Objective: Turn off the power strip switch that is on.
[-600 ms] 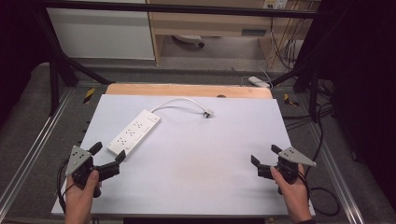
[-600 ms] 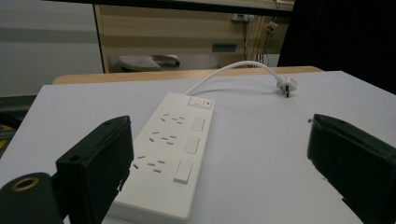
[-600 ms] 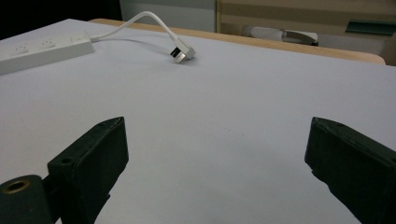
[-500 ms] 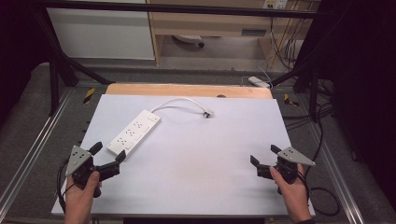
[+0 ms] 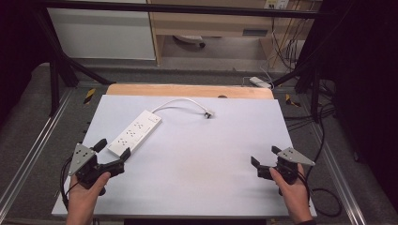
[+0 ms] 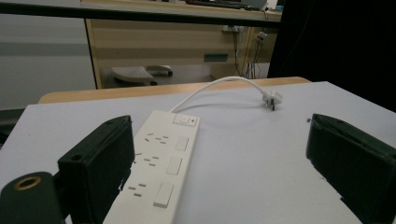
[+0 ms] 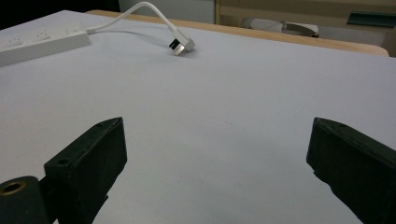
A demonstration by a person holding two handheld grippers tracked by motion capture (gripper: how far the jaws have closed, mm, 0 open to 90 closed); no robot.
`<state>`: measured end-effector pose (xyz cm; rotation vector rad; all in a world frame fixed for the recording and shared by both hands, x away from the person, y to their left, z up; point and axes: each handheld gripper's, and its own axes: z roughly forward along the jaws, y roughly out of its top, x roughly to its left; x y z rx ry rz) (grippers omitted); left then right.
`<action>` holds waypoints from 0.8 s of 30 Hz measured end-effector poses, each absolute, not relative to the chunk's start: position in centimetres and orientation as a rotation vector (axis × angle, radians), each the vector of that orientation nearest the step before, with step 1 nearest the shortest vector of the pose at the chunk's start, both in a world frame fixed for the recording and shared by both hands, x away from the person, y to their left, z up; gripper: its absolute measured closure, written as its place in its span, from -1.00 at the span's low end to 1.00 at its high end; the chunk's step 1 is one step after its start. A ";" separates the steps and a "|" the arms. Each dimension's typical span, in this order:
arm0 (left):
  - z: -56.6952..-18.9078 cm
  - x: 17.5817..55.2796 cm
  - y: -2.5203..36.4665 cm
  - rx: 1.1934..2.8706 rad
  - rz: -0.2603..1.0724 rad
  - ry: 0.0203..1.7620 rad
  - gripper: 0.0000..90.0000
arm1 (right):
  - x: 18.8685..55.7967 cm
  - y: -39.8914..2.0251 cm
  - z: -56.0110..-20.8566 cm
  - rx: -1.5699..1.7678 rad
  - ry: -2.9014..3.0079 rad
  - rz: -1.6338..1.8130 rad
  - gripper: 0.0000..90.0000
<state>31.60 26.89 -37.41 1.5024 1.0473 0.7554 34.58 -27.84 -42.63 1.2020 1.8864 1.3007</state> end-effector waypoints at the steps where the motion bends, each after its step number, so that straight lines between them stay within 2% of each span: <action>1: -37.3 31.7 26.8 1.505 0.756 1.046 -0.83 | 34.6 -27.8 -42.6 1.204 1.884 1.305 -0.88; 14: -35.9 35.0 26.3 1.499 0.754 1.045 -0.82 | 34.5 -27.8 -42.6 1.203 1.883 1.302 -0.90; 24: -35.2 35.3 25.7 1.513 0.766 1.032 -0.82 | 34.5 -27.9 -42.5 1.207 1.875 1.308 -0.90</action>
